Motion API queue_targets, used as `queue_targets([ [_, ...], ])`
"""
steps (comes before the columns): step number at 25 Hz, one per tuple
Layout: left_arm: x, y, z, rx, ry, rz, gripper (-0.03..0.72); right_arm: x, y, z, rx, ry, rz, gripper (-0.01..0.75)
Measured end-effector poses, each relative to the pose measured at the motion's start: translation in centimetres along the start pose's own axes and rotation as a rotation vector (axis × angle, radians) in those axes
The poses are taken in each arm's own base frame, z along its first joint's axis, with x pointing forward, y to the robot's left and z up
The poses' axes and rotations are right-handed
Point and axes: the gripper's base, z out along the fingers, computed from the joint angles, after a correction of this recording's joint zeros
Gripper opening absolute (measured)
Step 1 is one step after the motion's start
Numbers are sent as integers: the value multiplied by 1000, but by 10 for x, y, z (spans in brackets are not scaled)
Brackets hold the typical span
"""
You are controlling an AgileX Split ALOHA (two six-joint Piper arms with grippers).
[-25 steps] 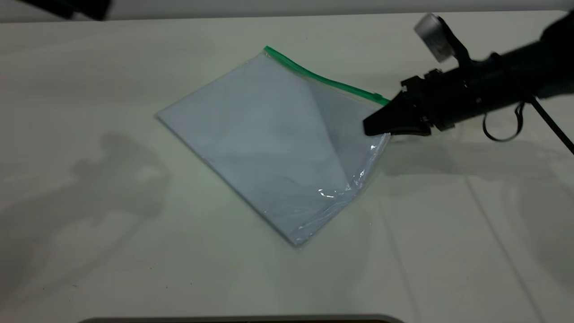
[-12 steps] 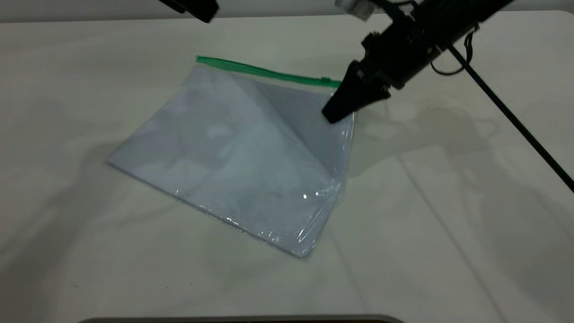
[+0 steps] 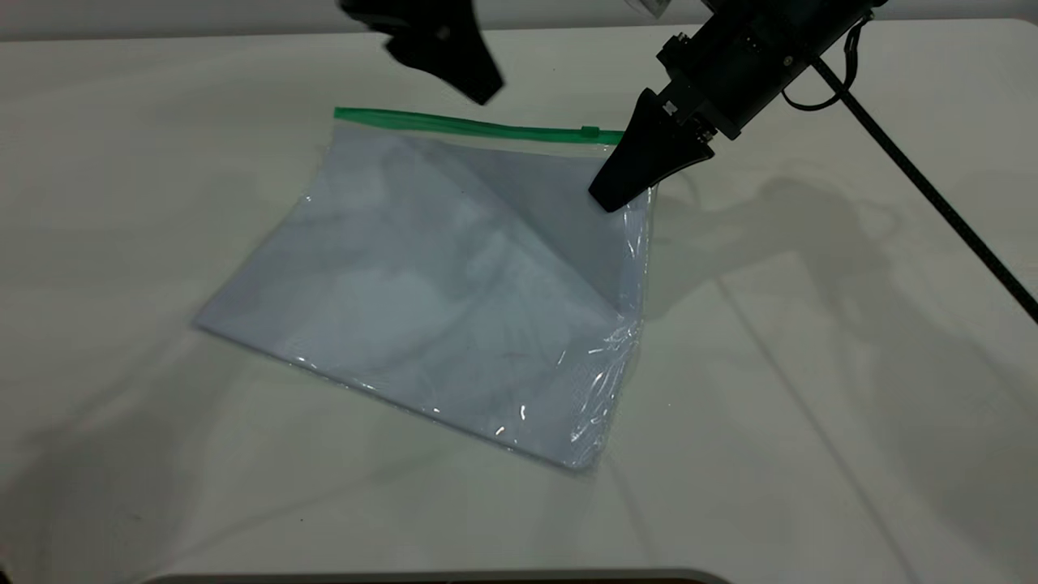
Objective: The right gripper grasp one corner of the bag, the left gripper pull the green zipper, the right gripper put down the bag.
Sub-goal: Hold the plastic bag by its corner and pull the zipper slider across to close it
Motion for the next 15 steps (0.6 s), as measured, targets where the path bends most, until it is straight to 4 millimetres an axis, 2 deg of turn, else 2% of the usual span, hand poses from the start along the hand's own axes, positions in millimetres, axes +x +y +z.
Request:
queue_targets([
  [6, -10, -13, 33, 79, -37, 88, 572, 0, 0, 1, 2, 0, -1, 36],
  [15, -12, -19, 57, 101, -83, 126, 567, 0, 0, 1, 2, 1, -1, 36],
])
